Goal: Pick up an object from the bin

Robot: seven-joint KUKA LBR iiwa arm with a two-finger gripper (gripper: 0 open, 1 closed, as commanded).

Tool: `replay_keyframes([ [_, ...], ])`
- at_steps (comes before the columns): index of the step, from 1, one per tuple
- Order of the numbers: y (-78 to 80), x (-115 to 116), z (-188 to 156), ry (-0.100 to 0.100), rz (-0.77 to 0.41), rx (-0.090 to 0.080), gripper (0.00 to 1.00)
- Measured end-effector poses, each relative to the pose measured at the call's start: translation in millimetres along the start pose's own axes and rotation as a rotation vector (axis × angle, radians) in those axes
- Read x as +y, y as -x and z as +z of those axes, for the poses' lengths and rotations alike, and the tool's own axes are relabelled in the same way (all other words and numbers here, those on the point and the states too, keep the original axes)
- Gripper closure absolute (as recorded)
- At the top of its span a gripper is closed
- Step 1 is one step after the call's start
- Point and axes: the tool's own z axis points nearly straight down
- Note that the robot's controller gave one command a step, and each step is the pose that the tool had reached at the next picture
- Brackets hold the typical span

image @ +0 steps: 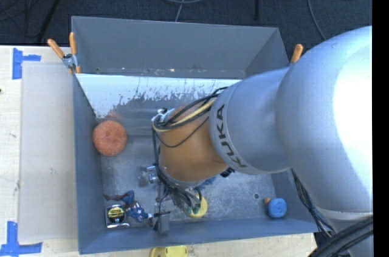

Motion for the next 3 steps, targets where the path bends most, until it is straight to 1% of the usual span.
replay_keyframes([
  [1, 5.3, 25.0, 7.5, -0.001, 0.125, -0.003, 0.00],
  [2, 15.1, 45.5, 10.0, 0.003, 0.052, -0.003, 1.00],
  [3, 15.1, 45.4, 9.9, 0.003, 0.053, -0.003, 1.00],
])
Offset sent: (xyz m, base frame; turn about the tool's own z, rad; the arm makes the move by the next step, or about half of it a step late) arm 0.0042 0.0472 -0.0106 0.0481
